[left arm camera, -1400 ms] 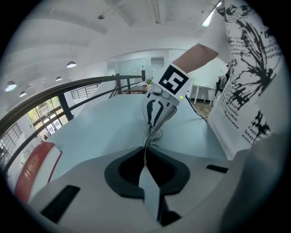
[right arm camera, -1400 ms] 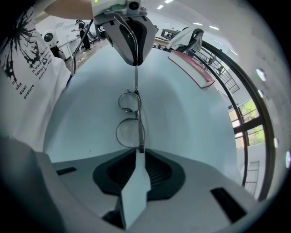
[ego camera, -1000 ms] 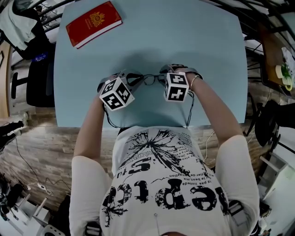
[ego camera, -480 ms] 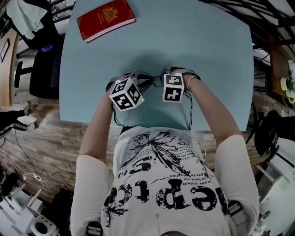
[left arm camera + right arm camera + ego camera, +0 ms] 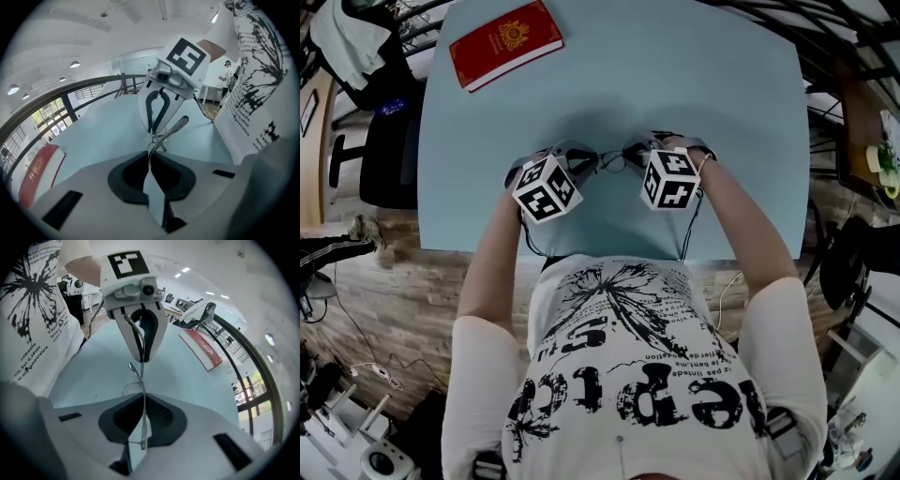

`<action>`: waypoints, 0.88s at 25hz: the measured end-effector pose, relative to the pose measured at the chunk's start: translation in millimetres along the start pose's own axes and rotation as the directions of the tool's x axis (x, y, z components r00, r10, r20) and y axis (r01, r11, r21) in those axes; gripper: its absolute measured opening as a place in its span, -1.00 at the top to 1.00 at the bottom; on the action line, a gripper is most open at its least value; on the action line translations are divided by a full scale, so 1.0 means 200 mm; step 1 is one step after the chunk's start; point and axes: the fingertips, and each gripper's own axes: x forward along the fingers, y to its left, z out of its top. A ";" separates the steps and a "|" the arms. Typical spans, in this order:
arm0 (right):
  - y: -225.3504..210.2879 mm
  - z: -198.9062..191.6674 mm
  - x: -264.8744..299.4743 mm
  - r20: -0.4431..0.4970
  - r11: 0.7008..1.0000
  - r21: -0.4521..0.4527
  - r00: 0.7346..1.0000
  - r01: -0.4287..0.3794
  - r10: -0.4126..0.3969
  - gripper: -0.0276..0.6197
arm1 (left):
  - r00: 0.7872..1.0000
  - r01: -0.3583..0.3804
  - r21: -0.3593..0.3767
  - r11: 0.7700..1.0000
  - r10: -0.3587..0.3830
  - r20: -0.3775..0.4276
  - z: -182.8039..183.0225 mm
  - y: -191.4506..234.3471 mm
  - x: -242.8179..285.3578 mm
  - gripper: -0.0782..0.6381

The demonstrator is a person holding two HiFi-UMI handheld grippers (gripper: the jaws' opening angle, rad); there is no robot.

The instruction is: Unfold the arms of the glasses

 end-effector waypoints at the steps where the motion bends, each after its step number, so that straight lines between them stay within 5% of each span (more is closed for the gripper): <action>1: 0.00 0.00 -0.03 0.022 1.000 0.002 1.000 0.017 -0.017 0.83 | 1.000 -0.005 -0.001 1.000 0.005 0.000 0.00 0.00 0.00 0.71; 4: -0.02 -0.01 -0.11 0.048 0.998 0.000 0.996 0.068 -0.068 0.82 | 1.000 -0.017 0.007 1.000 0.017 -0.007 0.01 0.01 -0.01 0.71; 9: 0.01 -0.17 -0.18 -0.037 0.990 -0.056 0.991 0.129 -0.131 0.82 | 0.998 -0.036 0.021 0.999 0.037 -0.051 -0.03 -0.01 -0.02 0.71; 22: 0.07 -0.25 -0.20 0.008 0.979 0.110 0.985 0.171 -0.173 0.82 | 0.996 -0.075 -0.010 0.997 0.074 -0.040 0.01 -0.01 0.01 0.70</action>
